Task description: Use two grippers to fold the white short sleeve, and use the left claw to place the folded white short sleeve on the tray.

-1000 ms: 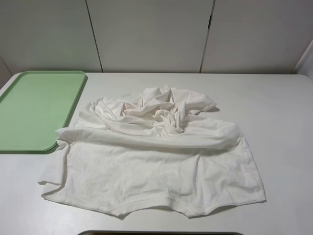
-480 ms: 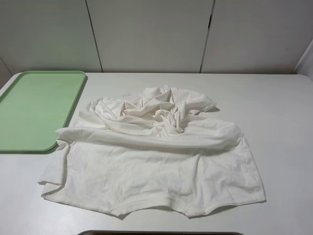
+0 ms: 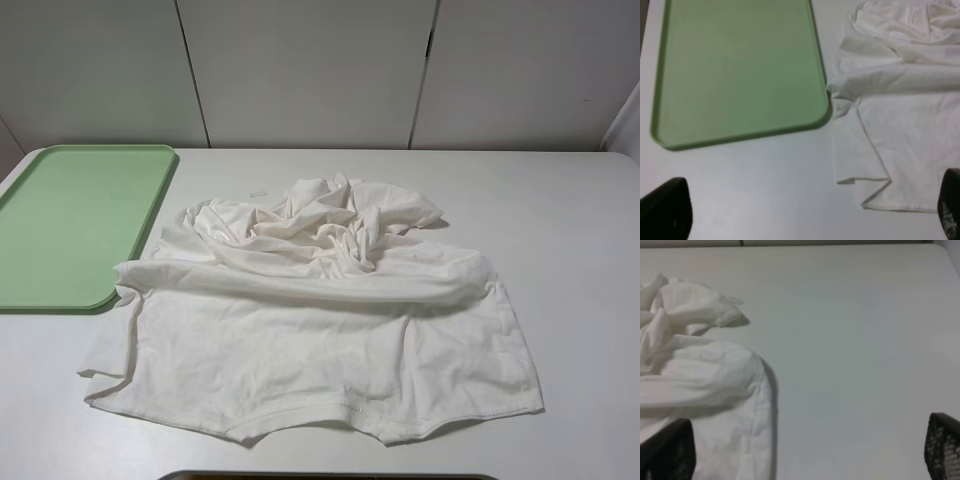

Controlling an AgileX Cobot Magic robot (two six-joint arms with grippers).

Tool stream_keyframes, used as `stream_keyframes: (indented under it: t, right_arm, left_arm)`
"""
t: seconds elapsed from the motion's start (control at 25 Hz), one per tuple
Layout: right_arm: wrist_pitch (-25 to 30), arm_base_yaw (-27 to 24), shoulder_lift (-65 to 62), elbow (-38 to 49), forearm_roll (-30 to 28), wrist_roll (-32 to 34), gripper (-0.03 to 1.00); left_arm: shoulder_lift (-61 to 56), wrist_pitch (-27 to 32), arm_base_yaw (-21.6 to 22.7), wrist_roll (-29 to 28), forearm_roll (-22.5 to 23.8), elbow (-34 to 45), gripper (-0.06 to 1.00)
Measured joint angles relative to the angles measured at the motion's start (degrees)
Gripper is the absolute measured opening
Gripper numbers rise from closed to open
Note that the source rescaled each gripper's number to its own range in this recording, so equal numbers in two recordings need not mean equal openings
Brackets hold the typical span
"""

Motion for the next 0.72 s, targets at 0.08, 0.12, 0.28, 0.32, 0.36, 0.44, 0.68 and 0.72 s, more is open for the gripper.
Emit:
stream_keyframes:
  t: [0.08,0.12,0.28,0.32,0.36,0.44,0.68,0.72]
  right_arm:
    - [-1.20,0.00,5.87,-2.25,1.81,-1.36,1.00]
    - [-1.97,0.00,8.79,-3.22,3.09,-2.43,1.00]
    - [-4.21,0.41,18.24,-6.18,7.49,-8.91,1.00]
    - [-4.98,1.17,21.68,-7.66,8.73,-11.91,1.00]
    - [-5.45,2.65,25.02,-9.00,9.70,-14.58,1.00]
    - [-6.63,8.77,35.00,-13.50,10.07,-20.33,1.00]
    - [-8.83,22.08,50.53,-18.40,7.46,-23.50,1.00]
    - [-8.83,22.08,50.53,-18.40,7.46,-23.50,1.00]
  left_arm:
    - [5.13,0.00,0.00,1.07,0.00,-3.40,0.98]
    - [8.28,0.00,0.00,1.64,0.00,-5.44,0.98]
    - [25.61,0.19,-1.61,5.41,-0.22,-17.49,0.98]
    - [28.00,0.25,-2.86,5.52,-0.22,-19.25,0.98]
    - [30.17,0.25,-4.38,5.63,-0.22,-20.85,0.98]
    - [35.03,0.25,-9.73,6.46,0.22,-24.09,0.98]
    - [43.04,1.25,-23.74,8.50,0.55,-26.40,0.98]
    - [44.58,1.80,-26.91,9.16,0.41,-26.45,0.98]
